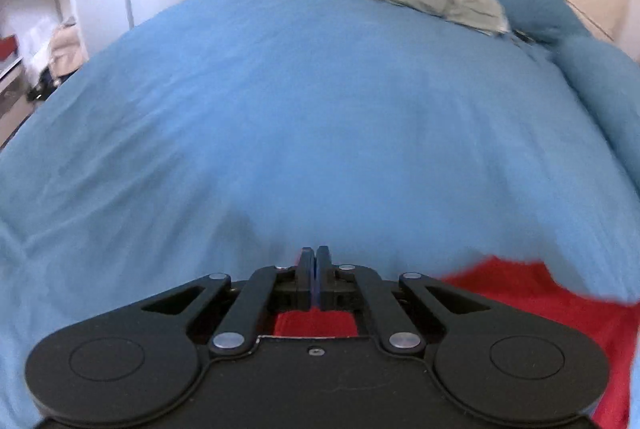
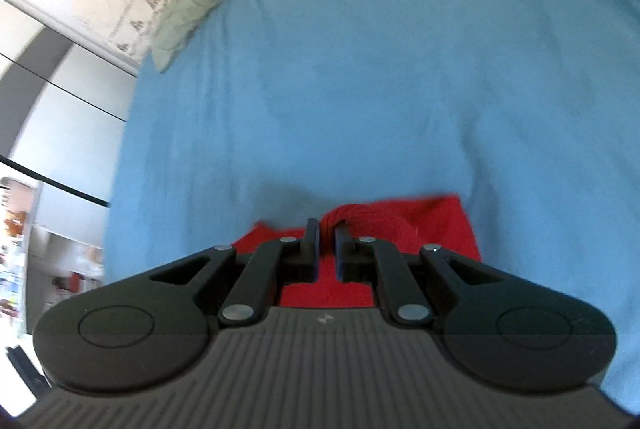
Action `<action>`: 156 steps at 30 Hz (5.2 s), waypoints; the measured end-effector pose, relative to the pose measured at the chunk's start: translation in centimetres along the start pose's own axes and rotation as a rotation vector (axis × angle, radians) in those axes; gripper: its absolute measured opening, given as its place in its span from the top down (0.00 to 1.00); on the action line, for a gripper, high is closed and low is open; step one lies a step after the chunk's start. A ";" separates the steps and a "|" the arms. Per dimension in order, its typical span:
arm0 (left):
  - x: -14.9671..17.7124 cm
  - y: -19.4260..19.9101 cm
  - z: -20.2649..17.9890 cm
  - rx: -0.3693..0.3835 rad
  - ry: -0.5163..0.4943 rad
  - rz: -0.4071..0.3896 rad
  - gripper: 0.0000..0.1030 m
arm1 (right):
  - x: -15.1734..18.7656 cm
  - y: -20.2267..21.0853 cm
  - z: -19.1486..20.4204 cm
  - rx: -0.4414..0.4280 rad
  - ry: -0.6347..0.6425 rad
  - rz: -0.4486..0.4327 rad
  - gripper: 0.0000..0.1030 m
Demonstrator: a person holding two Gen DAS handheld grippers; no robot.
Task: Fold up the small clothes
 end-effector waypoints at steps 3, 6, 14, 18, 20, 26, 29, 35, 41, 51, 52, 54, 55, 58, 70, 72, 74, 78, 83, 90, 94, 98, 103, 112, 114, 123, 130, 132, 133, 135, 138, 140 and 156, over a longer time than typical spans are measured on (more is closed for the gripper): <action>-0.9 -1.6 0.7 -0.028 0.010 -0.017 1.00 | -0.9 -3.3 -0.3 0.020 0.014 -0.010 0.79; -0.8 -2.3 0.6 -0.042 0.005 -0.005 1.00 | -1.2 -5.1 -0.3 0.033 0.063 -0.019 0.79; 0.8 2.0 -1.4 -0.082 -0.135 -0.055 0.08 | -1.0 -2.7 0.9 0.077 0.171 -0.170 0.07; 3.4 3.3 -3.2 0.017 -0.203 0.036 0.08 | 0.4 0.7 2.5 0.035 0.334 -0.204 0.00; 5.3 3.1 -4.1 0.057 -0.234 0.091 0.05 | 2.0 1.4 3.1 0.025 0.407 -0.197 0.00; 10.6 0.4 -4.9 0.059 -0.250 0.229 0.04 | 8.2 -0.3 3.0 0.062 0.547 -0.111 0.00; 12.5 -1.0 -5.0 0.039 -0.252 0.257 0.04 | 10.2 -2.0 2.0 0.086 0.538 -0.079 0.00; 11.9 -1.4 -5.4 0.016 -0.269 0.254 0.00 | 11.7 -3.4 2.0 0.109 0.559 -0.097 0.00; 10.2 2.5 -7.0 0.019 -0.271 0.219 0.00 | 11.3 -0.5 2.1 0.103 0.584 -0.125 0.00; 12.1 5.9 -10.1 0.087 -0.272 0.244 0.00 | 16.3 9.7 -0.6 0.250 0.463 -0.142 0.00; 12.8 5.6 -10.4 0.090 -0.267 0.258 0.00 | 17.0 10.2 -1.2 0.256 0.435 -0.132 0.00; 13.7 5.0 -10.9 0.103 -0.255 0.283 0.00 | 18.6 10.3 -2.4 0.265 0.377 -0.113 0.00; 14.1 4.7 -11.2 0.105 -0.250 0.288 0.00 | 19.3 10.4 -3.1 0.262 0.350 -0.109 0.00; 15.2 3.8 -11.9 0.111 -0.232 0.295 0.00 | 20.8 9.3 -4.8 0.274 0.285 -0.113 0.00; 16.5 1.1 -14.2 0.151 -0.183 0.318 0.00 | 21.3 5.4 -9.8 0.155 -0.069 -0.210 0.11; 16.3 1.1 -14.2 0.156 -0.172 0.314 0.00 | 20.5 5.0 -10.1 0.141 -0.107 -0.226 0.14; 16.2 0.9 -14.3 0.159 -0.160 0.311 0.00 | 19.5 4.6 -10.5 0.122 -0.139 -0.232 0.15; 15.6 0.3 -14.6 0.169 -0.161 0.309 0.00 | 17.5 3.7 -10.8 0.063 -0.077 -0.218 0.23; 14.8 0.0 -14.5 0.172 -0.180 0.289 0.00 | 14.6 2.6 -11.0 -0.064 0.101 -0.109 0.24; 14.6 -0.7 -14.0 0.149 -0.199 0.267 0.00 | 10.8 0.3 -9.8 -0.144 0.220 0.015 0.46; 14.8 -2.1 -13.4 0.110 -0.195 0.283 0.00 | 10.5 -0.1 -9.7 -0.119 0.211 0.013 0.71; 15.2 -3.2 -13.3 0.086 -0.211 0.298 0.00 | 11.1 1.5 -8.8 -0.092 0.219 -0.033 0.75; 14.4 -2.8 -13.0 0.104 -0.200 0.331 0.00 | 11.0 4.8 -5.2 -0.108 0.222 -0.101 0.75; 8.9 6.3 -4.1 0.032 -0.128 0.228 0.00 | 13.8 9.8 10.4 -0.296 0.358 -0.115 0.76; 8.4 8.1 -0.7 0.007 -0.117 0.223 0.00 | 15.9 9.4 14.9 -0.328 0.430 -0.100 0.76; 11.9 10.4 11.5 -0.036 -0.031 0.261 0.00 | 30.1 -2.5 25.6 -0.106 0.759 0.034 0.77; 12.0 11.6 11.1 0.019 -0.042 0.247 0.00 | 30.1 -0.4 25.4 -0.158 0.751 -0.018 0.24; 11.4 12.5 9.9 0.047 -0.060 0.229 0.00 | 28.7 2.3 25.1 -0.222 0.724 -0.061 0.20; 11.1 12.9 9.2 0.067 -0.062 0.225 0.00 | 27.8 3.6 24.9 -0.240 0.715 -0.082 0.18; 10.6 13.5 7.4 0.130 -0.059 0.228 0.00 | 25.7 6.5 23.6 -0.225 0.687 -0.135 0.13; 10.2 13.3 3.7 0.214 -0.082 0.244 0.00 | 23.0 9.1 20.9 -0.148 0.635 -0.181 0.06; 10.1 13.2 1.1 0.237 -0.146 0.225 0.00 | 21.8 9.7 18.5 -0.064 0.617 -0.181 0.06; 10.4 5.8 -5.8 0.395 -0.427 0.381 0.87 | 21.2 7.8 7.9 -0.057 0.443 -0.085 0.06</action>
Point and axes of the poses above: each gripper's, at about its wrist camera, not at the fingertips, and y roughly against the way its jaws point, z to its left, x to its underside, the point moved 4 cm from there along -y, roughly the way its jaws point, and after that the axes turned 14 degrees about x, right-handed, at the moved point
